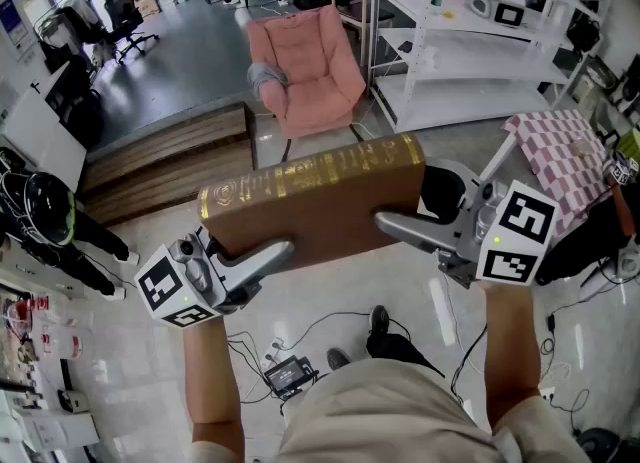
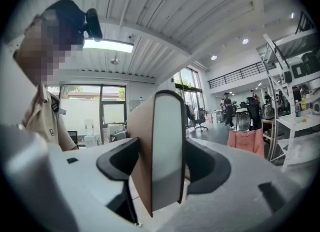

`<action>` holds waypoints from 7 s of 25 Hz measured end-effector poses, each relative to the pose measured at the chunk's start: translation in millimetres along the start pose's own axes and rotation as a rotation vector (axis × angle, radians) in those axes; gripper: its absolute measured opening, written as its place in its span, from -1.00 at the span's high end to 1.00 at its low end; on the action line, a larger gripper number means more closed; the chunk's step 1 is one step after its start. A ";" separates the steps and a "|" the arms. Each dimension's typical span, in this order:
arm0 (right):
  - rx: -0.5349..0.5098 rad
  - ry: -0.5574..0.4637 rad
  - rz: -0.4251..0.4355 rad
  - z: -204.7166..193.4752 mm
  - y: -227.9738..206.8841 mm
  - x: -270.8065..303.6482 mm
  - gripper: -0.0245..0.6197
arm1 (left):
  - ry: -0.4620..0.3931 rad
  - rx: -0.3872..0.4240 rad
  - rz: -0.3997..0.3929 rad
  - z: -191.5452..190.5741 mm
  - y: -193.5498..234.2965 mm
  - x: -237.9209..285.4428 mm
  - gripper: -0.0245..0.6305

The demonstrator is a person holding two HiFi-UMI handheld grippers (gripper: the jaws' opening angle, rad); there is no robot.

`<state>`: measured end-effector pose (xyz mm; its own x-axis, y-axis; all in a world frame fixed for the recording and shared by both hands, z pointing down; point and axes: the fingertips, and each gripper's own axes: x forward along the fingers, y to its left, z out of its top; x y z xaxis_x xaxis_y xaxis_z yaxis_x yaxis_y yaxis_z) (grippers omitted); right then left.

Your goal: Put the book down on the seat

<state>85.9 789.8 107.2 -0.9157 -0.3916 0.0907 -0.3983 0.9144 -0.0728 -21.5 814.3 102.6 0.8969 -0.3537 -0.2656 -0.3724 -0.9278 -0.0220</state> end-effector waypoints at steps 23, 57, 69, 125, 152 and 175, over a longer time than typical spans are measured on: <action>0.057 -0.023 0.041 -2.3 -92.2 32.2 0.04 | 0.015 -0.070 0.039 -25.4 84.0 36.4 0.14; 0.120 -0.071 0.120 8.0 -387.7 19.7 0.05 | 0.097 -0.073 0.107 -89.3 275.7 245.5 0.14; 0.132 -0.046 -0.013 0.1 -516.3 85.0 0.05 | 0.078 -0.127 -0.014 -131.2 424.8 283.2 0.14; 0.185 0.051 0.201 -13.4 -973.9 564.1 0.04 | 0.211 -0.098 0.385 -226.0 1065.3 243.7 -0.05; 0.523 0.261 0.157 -287.1 -1135.5 643.8 0.03 | 0.381 -0.531 0.490 -533.5 1205.2 224.8 -0.14; 0.772 0.383 0.113 -543.3 -1194.7 664.6 0.05 | 0.572 -0.829 0.604 -790.0 1226.0 179.9 -0.18</action>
<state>-17.3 -507.0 794.1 -0.9259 -0.1146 0.3601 -0.3588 0.5655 -0.7426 -128.2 -480.6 789.3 0.6826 -0.5691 0.4585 -0.6945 -0.3099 0.6494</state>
